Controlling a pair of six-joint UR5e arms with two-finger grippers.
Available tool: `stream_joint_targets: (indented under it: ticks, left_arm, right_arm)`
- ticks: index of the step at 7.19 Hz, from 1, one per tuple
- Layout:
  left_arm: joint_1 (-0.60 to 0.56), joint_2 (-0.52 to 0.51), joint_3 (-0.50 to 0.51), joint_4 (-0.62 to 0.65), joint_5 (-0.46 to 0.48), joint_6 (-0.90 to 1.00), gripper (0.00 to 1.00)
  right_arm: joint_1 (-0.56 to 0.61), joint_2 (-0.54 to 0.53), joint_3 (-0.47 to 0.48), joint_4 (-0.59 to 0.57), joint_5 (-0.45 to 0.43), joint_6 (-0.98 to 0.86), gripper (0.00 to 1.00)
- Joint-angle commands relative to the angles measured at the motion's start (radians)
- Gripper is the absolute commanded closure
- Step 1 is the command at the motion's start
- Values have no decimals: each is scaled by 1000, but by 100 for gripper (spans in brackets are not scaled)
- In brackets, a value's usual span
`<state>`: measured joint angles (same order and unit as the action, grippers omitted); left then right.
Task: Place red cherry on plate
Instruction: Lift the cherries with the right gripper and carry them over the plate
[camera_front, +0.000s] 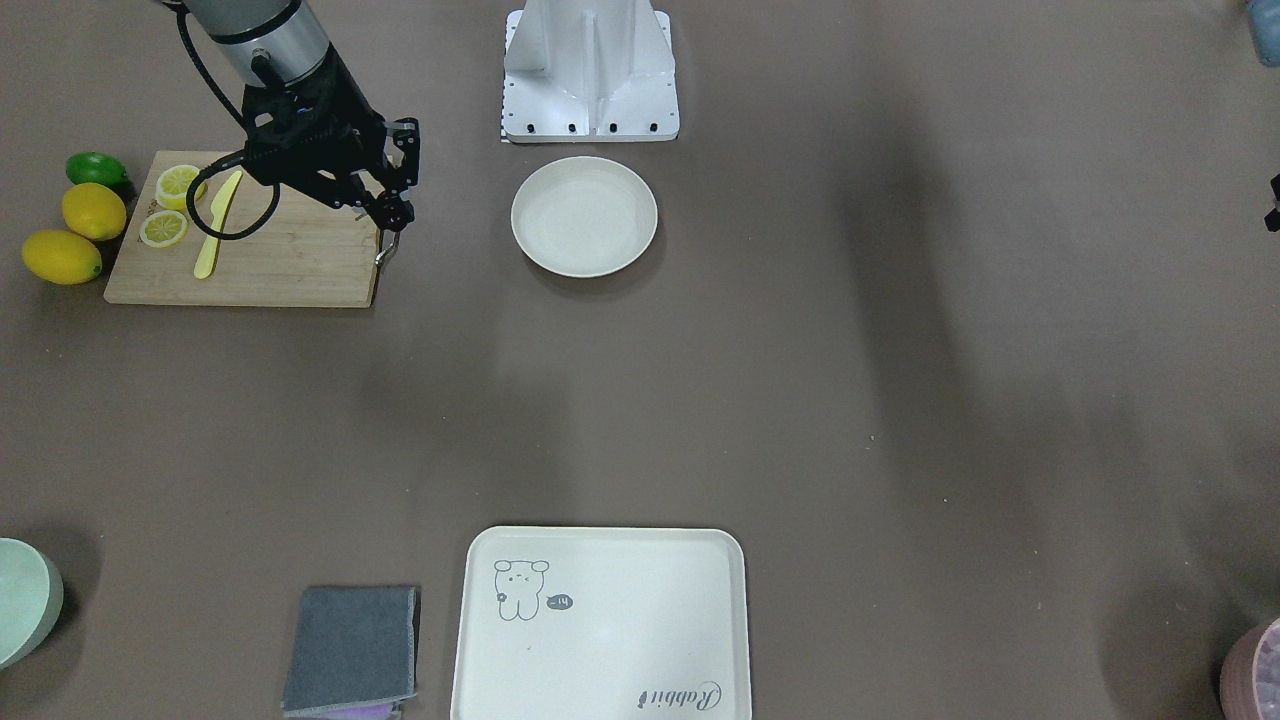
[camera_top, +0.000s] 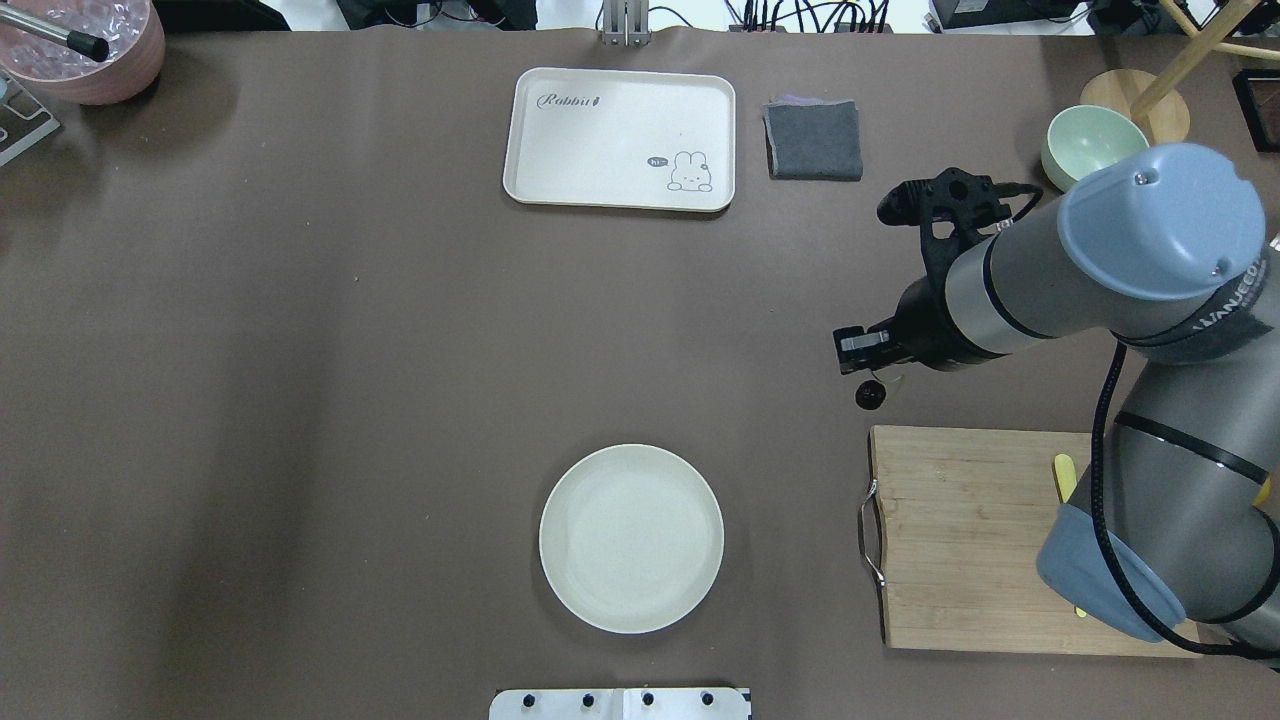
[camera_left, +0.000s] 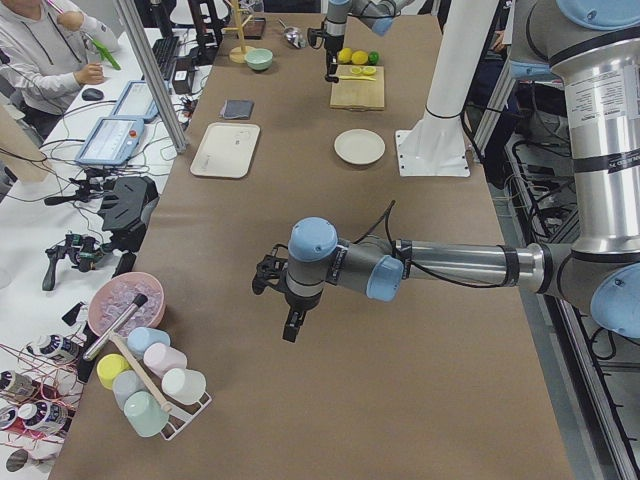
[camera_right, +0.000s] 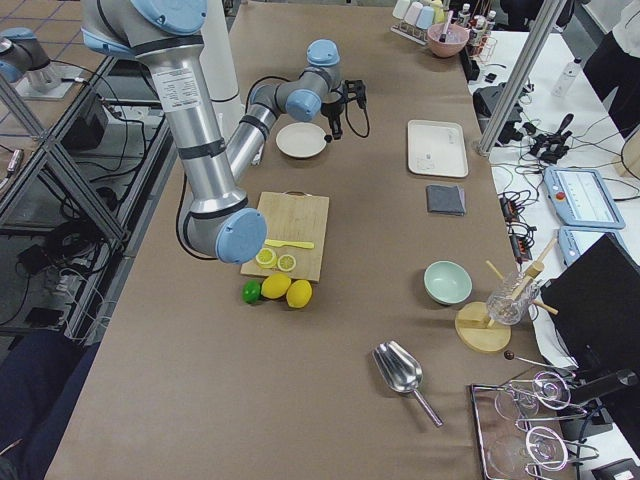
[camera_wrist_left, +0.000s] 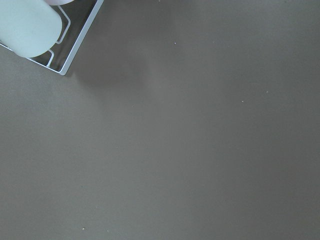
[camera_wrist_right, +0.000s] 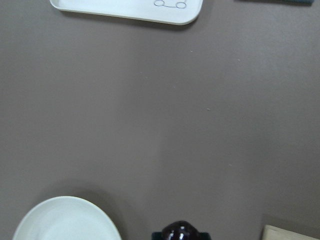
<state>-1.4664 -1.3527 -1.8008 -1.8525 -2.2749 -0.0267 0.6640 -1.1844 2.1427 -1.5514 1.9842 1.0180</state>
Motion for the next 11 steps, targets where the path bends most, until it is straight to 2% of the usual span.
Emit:
stream_joint_targets:
  ticks: [1,2,4,6,7,8,9,11]
  left_arm:
    - [1,0,3,-1,2,-1,2]
    - [1,0,3,-1,0,-1,2]
    - [1,0,6,-1,0,1,2]
    - [1,1,8,-1,0,4,2]
    - [1,1,6,1,0,4,2]
    - [1,0,8,1,0,4,2]
    - [1,0,6,1,0,4,2]
    - [1,-2,3,4,0,2,2]
  right_arm:
    - [-102,115,-17,-1,-52,68,100]
    - [-232,129,-32,13,-190,74,100]
    - [-399,128,-128,106,-369,129,100]
    - [-481,117,-240,169,-499,148,100]
    - [-501,123,-256,169,-525,165,100]
    - [-510,126,-257,169,-528,210,58]
    - [-527,123,-257,168,-568,252,1]
    - [-515,114,-245,157,-570,240,0]
